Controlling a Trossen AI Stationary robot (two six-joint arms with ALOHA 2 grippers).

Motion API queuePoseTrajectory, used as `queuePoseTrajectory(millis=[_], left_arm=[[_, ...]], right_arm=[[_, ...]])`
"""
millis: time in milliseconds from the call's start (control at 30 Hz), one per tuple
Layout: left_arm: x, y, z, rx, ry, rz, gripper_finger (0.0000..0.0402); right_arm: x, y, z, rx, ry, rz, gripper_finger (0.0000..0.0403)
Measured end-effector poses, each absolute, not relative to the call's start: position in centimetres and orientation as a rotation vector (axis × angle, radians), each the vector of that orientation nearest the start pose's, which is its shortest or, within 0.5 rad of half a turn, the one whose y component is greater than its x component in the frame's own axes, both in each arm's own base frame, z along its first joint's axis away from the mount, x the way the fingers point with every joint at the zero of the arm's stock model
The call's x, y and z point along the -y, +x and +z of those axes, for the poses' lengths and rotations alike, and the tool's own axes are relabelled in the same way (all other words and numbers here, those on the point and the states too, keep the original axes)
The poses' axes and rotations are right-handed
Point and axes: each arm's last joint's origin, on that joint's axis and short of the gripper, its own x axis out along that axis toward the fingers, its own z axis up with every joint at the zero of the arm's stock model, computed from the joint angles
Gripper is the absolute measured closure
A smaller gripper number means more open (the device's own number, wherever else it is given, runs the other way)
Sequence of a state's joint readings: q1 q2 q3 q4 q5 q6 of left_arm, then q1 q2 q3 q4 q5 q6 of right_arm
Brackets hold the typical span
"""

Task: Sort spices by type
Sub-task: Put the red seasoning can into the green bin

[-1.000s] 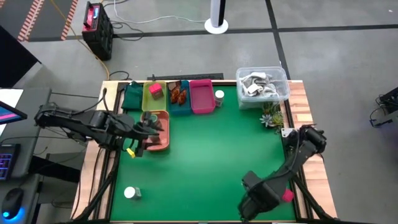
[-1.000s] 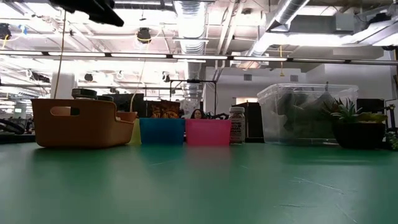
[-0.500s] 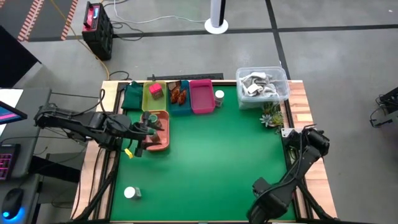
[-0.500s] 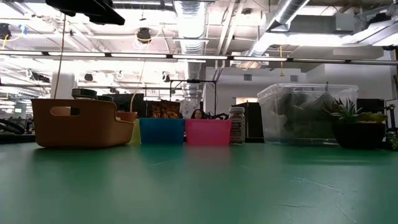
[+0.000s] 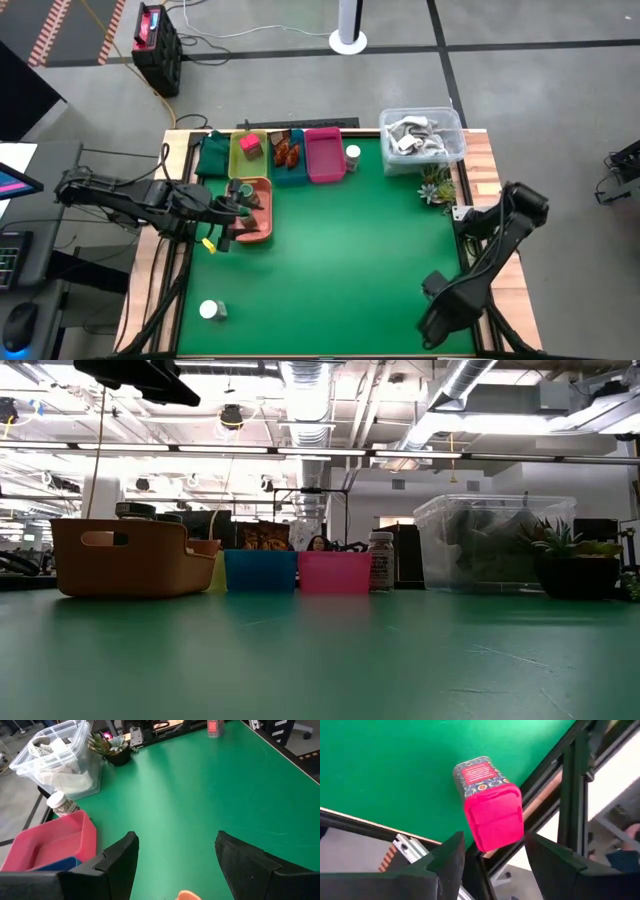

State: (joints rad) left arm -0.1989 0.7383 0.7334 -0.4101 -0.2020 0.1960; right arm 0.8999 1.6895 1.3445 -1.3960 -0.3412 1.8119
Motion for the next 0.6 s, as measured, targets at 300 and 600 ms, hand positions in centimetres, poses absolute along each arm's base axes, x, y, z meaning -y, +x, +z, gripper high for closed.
queuePoseTrajectory(millis=[300, 600], left_arm=[[2.5, 15.5, 29.8, -0.442, 0.284, -0.041, 0.0153], [2.5, 15.3, 29.5, -0.473, 0.304, -0.050, 0.0153]], right_arm=[[-21.5, 15.6, 22.7, -1.787, 0.789, -0.771, 0.0162], [-21.5, 15.4, 22.5, -1.831, 0.763, -0.687, 0.0105]])
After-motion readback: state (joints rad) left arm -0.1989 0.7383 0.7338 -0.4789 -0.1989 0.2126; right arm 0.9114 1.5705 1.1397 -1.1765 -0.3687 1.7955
